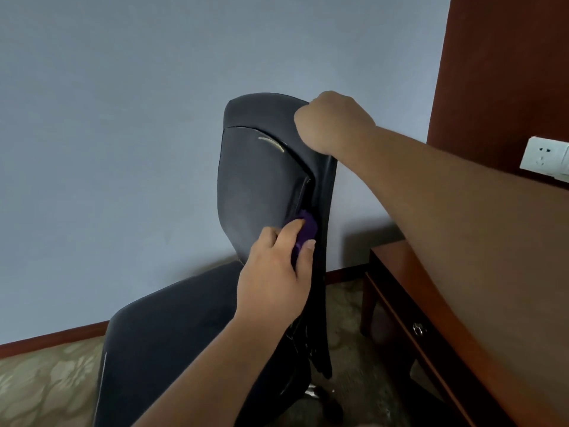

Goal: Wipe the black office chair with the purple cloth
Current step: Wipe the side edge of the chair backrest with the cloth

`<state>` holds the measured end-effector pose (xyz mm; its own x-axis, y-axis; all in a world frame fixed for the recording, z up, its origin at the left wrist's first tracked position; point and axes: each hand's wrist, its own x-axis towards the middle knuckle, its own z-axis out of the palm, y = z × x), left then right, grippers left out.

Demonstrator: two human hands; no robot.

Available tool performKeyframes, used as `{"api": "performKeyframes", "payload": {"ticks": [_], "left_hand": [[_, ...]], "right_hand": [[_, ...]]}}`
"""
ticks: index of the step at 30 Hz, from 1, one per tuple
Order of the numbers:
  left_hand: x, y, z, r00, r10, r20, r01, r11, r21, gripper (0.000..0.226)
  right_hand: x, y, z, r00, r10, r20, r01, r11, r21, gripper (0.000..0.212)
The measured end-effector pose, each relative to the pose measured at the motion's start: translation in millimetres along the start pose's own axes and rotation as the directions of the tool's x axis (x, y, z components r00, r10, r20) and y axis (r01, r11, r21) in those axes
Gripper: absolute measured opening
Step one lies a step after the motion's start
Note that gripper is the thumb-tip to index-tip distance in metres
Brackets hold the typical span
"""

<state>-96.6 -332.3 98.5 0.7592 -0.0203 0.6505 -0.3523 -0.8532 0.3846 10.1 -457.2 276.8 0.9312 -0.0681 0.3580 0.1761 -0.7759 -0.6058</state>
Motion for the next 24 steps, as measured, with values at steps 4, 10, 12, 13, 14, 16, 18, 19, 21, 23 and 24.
{"api": "performKeyframes", "payload": {"ticks": [4,10,12,13,14,16,18,19,21,23,24], "left_hand": [[-15,-4,17,0.997,-0.043,0.057,0.038,0.995,0.092,0.038],[-23,2,28,0.987,-0.156,0.051,0.152,0.986,0.065,0.040],[-19,7,25,0.982,-0.183,0.037,0.182,0.983,0.013,0.041],[-16,9,22,0.981,-0.194,0.032,0.195,0.980,-0.033,0.041],[-13,11,18,0.979,-0.202,0.023,0.203,0.976,-0.078,0.040],[-8,14,12,0.980,-0.198,0.004,0.198,0.975,-0.097,0.037],[-7,13,9,0.987,-0.163,0.016,0.163,0.987,-0.013,0.037],[-10,12,9,0.990,-0.139,0.031,0.138,0.990,0.037,0.038],[-18,7,13,0.992,-0.105,0.071,0.097,0.990,0.106,0.038],[-25,3,17,0.989,-0.110,0.095,0.099,0.988,0.115,0.037],[-25,2,18,0.986,-0.132,0.098,0.123,0.988,0.091,0.037]], "right_hand": [[8,3,1,1.000,-0.026,0.005,0.027,0.999,-0.033,0.019],[5,7,-1,0.994,-0.113,0.013,0.114,0.985,-0.131,0.034],[5,8,-1,0.995,-0.099,0.002,0.099,0.989,-0.106,0.030],[5,9,0,0.998,-0.061,-0.014,0.060,0.996,-0.069,0.024],[4,9,0,0.999,-0.031,-0.026,0.030,0.998,-0.047,0.019],[0,9,1,0.998,0.015,-0.057,-0.013,1.000,0.024,0.015],[-7,9,1,0.993,0.056,-0.105,-0.048,0.996,0.076,0.015],[-10,10,2,0.991,0.055,-0.120,-0.048,0.997,0.060,0.015],[-15,12,3,0.989,0.041,-0.144,-0.039,0.999,0.015,0.011],[-19,13,4,0.987,0.046,-0.151,-0.041,0.999,0.034,0.024],[-22,13,4,0.988,0.051,-0.149,-0.041,0.997,0.069,0.033]]}}
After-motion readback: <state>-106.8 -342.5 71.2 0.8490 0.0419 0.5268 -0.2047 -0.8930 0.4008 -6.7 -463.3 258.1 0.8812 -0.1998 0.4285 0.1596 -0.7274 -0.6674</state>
